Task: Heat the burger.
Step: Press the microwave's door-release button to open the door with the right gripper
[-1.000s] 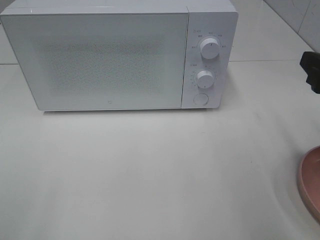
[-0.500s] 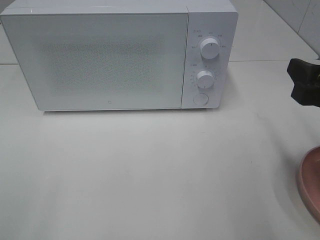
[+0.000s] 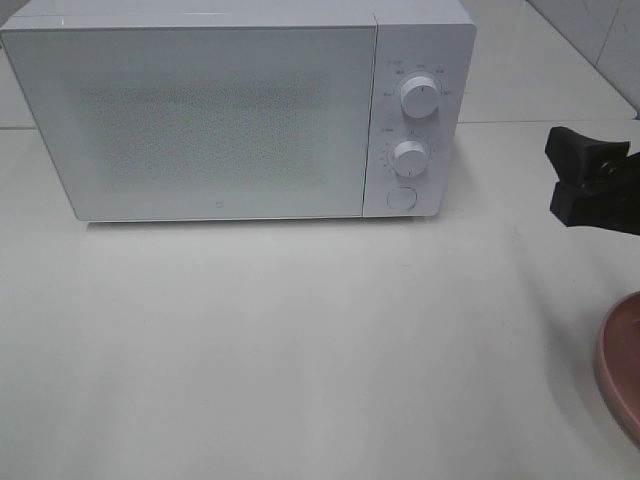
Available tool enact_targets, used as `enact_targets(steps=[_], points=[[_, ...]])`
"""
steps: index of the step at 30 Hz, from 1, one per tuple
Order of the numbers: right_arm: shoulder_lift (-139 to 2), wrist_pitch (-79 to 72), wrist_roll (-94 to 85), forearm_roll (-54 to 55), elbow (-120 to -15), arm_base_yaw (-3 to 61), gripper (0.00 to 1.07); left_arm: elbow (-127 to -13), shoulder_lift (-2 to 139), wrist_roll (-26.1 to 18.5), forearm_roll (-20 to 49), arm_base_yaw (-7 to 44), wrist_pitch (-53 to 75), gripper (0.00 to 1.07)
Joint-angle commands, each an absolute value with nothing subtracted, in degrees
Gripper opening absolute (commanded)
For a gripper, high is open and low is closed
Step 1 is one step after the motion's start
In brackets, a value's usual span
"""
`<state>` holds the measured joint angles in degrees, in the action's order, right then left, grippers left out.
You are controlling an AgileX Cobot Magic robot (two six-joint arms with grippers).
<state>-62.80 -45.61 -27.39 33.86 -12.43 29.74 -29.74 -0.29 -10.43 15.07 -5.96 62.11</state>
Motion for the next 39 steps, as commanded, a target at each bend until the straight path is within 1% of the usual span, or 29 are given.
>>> enact_targets(steps=[1,2,3,4,5,8,10,11,12,14,16,17,19,25,29,33,36,37,39], points=[[-66.98,-49.62,-28.99,36.61,-12.38,32.31,0.76,-29.56,-1.32,-10.49,15.13,-6.07,61.42,1.00],[-69.96,-52.25,-28.99,38.04,-12.38,34.72,0.76,-29.56,-1.32,-10.49,15.13,-6.07,61.42,1.00],[-69.96,-52.25,-28.99,38.04,-12.38,34.72,0.76,-29.56,-1.32,-10.49,15.13,-6.07,61.42,1.00],[-71.62,-53.92,-28.99,39.13,-12.38,36.10,0.76,-29.56,-1.32,-10.49,15.13,-6.07,61.42,1.00],[-74.54,-57.52,-28.99,41.94,-12.43,38.79,0.76,-29.56,-1.32,-10.49,15.13,-6.07,61.42,1.00],[-76.09,-58.90,-28.99,43.03,-12.49,39.94,0.76,-29.56,-1.32,-10.49,15.13,-6.07,61.42,1.00],[-80.04,-63.54,-28.59,45.61,-12.49,43.89,0.76,-29.56,-1.32,-10.49,15.13,-6.07,61.42,1.00],[-80.04,-63.54,-28.59,45.61,-12.49,43.89,0.76,-29.56,-1.32,-10.49,15.13,-6.07,61.42,1.00],[-82.05,-65.95,-27.62,47.21,-12.49,46.52,0.76,-29.56,-1.32,-10.49,15.13,-6.07,61.42,1.00],[-83.08,-66.81,-26.76,48.13,-12.78,47.73,0.76,-29.56,-1.32,-10.49,15.13,-6.07,61.42,1.00],[-85.31,-67.04,-25.50,50.71,-14.50,50.31,0.76,-29.56,-1.32,-10.49,15.13,-6.07,61.42,1.00],[-85.31,-67.04,-25.50,50.71,-14.50,50.31,0.76,-29.56,-1.32,-10.49,15.13,-6.07,61.42,1.00],[-88.58,-66.98,-25.44,51.57,-17.13,52.60,0.76,-29.56,-1.32,-10.49,15.13,-6.07,61.42,1.00],[-92.93,-66.41,-23.38,51.62,-20.05,53.69,0.76,-29.56,-1.32,-10.49,15.13,-6.07,61.42,1.00],[-94.88,-66.29,-16.44,51.62,-20.51,53.69,0.76,-29.56,-1.32,-10.49,15.13,-6.07,61.42,1.00],[-94.88,-66.12,-13.64,51.62,-20.51,53.69,0.76,-29.56,-1.32,-10.49,15.13,-6.07,61.42,1.00],[-94.88,-65.95,-8.65,51.62,-20.51,53.69,0.74,-29.56,-1.32,-10.49,15.13,-6.07,61.42,1.00],[-94.88,-65.89,-3.84,51.62,-20.51,53.69,0.71,-29.56,-1.32,-10.49,15.13,-6.07,61.42,1.00],[-94.88,-65.78,-1.32,51.62,-20.51,53.69,0.69,-29.56,-1.32,-10.49,15.13,-6.07,61.42,1.00]])
